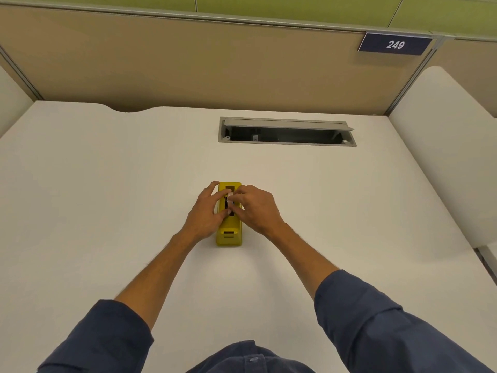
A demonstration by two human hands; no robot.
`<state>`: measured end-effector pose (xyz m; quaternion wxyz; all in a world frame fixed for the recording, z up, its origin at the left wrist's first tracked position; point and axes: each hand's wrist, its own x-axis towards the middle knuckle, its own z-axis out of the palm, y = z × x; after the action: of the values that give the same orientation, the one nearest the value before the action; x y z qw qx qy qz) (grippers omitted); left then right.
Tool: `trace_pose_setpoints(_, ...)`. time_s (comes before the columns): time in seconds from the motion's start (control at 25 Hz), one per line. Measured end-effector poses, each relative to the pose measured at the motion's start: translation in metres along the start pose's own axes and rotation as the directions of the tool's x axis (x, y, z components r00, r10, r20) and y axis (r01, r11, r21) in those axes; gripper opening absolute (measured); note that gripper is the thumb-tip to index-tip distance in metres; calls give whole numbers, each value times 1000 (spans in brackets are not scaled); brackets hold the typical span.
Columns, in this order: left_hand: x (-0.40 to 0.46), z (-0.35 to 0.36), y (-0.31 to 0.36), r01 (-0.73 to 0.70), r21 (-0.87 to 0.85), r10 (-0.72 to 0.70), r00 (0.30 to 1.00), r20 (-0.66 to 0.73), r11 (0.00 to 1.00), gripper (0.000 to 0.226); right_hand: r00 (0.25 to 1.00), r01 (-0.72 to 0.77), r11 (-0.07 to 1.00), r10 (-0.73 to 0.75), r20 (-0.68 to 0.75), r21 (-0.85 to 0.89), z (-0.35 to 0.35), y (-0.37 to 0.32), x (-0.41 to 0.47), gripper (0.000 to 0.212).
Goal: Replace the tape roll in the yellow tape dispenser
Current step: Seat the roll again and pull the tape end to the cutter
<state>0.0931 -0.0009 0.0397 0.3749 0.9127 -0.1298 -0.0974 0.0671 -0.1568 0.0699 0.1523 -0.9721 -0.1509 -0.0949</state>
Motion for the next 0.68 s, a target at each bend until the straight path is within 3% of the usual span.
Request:
trace_pose_setpoints(0.4,-1,-1,3,24,57,-24,1000,-4,998,54,996,17,998,-22,-86,-65,9,-3,-3,7)
trace_pose_setpoints(0.68,-1,-1,3,30,76,-30,1000,2,997,54,995,38,988,-51,-85,-148,6,-8,-2,18)
